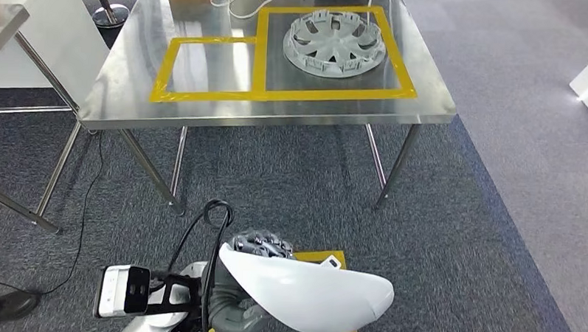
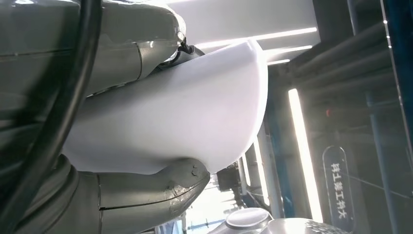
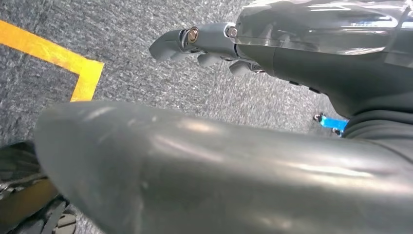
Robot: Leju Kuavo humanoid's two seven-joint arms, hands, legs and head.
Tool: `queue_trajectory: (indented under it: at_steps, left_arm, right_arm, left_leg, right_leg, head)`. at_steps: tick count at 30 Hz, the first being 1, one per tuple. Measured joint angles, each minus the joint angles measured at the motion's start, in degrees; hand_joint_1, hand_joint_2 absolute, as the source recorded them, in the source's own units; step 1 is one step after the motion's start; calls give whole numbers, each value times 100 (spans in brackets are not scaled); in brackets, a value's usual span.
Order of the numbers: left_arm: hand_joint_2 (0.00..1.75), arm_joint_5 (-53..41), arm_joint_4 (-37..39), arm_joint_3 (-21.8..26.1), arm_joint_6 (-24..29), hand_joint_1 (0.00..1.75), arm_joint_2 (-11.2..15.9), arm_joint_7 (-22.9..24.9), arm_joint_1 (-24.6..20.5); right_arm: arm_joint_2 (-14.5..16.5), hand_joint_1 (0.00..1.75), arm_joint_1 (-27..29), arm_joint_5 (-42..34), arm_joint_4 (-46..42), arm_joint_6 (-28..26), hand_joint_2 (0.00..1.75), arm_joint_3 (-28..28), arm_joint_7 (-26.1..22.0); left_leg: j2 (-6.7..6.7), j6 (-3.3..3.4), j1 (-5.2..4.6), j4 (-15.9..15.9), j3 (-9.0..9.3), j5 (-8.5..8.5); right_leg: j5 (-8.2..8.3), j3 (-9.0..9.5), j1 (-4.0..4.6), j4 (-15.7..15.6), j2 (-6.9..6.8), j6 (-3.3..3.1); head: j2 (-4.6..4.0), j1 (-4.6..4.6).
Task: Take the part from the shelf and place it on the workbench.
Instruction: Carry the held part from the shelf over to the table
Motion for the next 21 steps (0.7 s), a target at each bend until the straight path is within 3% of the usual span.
queue_trajectory:
  at_steps: [2, 3, 6, 7, 8, 9, 11, 12, 14, 18, 19, 21]
  left_arm:
    - [175, -2, -6, 0, -1, 175, -4, -1, -1]
    - [175, -5, -9, 0, -1, 175, -9, -2, -9]
    - [175, -16, -12, 0, -1, 175, -20, -2, -16]
    - [175, -18, -12, 0, -1, 175, -20, -2, -9]
    - [175, -18, -12, 0, -1, 175, -20, -2, -3]
    - [175, -18, -12, 0, -2, 175, -20, -3, 0]
    - [175, -19, -12, 0, -4, 175, -20, -7, 1]
    - [175, -20, -12, 0, -4, 175, -20, -10, 0]
    - [175, -27, -18, 0, -4, 175, -21, -19, -3]
    - [175, -61, -34, 0, 8, 175, -22, -43, -10]
    - [175, -73, -41, 0, 11, 175, -22, -49, -14]
    - [175, -85, -50, 0, 13, 175, -19, -58, -15]
  right_arm:
    - [-2, 0, 1, 1, -1, -2, 0, 0, 0]
    - [-3, 0, -3, 2, -1, -2, 0, 0, 0]
    - [-3, 0, -14, 2, 0, -1, 0, 0, 0]
    - [-6, 0, -12, 2, 0, -2, 0, 0, 0]
    - [-12, 0, -5, 3, -1, -2, 0, 0, 0]
    - [-20, 0, 2, 4, -1, -3, 0, 0, 0]
    - [-38, 0, 15, 11, -2, -5, 0, 0, 0]
    - [-44, 0, 16, 15, -2, -6, 0, 0, 0]
    - [-49, 0, 11, 19, -2, -8, 0, 0, -1]
    - [-53, 0, 24, 20, -2, -14, 0, 0, -2]
    - [-54, 0, 24, 20, -2, -18, 0, 0, -2]
    - [-57, 0, 22, 20, -2, -23, 0, 0, -2]
  left_leg:
    - [-9, 53, 25, -126, 109, 20]
    - [-10, 68, 41, -174, 174, 36]
    - [0, 80, 49, -215, 244, 40]
    - [0, 75, 50, -209, 247, 26]
    - [-4, 64, 56, -199, 257, 5]
    - [-9, 44, 70, -182, 276, -23]
    - [-13, -22, 101, -132, 323, -107]
    - [-12, -64, 103, -98, 337, -152]
    - [-4, -147, 86, -55, 335, -227]
    - [-5, -271, 104, 192, 323, -347]
    - [-6, -294, 115, 452, 195, -441]
    - [-7, -327, 122, 1216, -238, -744]
  right_leg:
    - [10, 1, -12, 103, -16, 55]
    - [-68, -44, -15, 219, -18, 72]
    - [-542, -546, -40, 1084, -17, 154]
    - [-629, -733, -56, 1349, -18, 185]
    - [-610, -844, -73, 1451, -20, 204]
    - [-452, -833, -93, 1314, -24, 216]
    - [21, -580, -136, 615, -38, 250]
    - [129, -462, -139, 286, -44, 247]
    - [151, -380, -126, 30, -48, 185]
    - [145, -273, -125, 22, -38, -5]
    - [128, -233, -124, 16, -35, -38]
    - [75, -178, -111, 11, -32, -83]
  head:
    - [0, 2]
    - [1, 8]
    - [1, 23]
    - [0, 25]
    - [0, 25]
    - [0, 26]
    - [0, 29]
    - [0, 37]
    - [0, 39]
    - [0, 25]
    - [0, 21]
    - [0, 12]
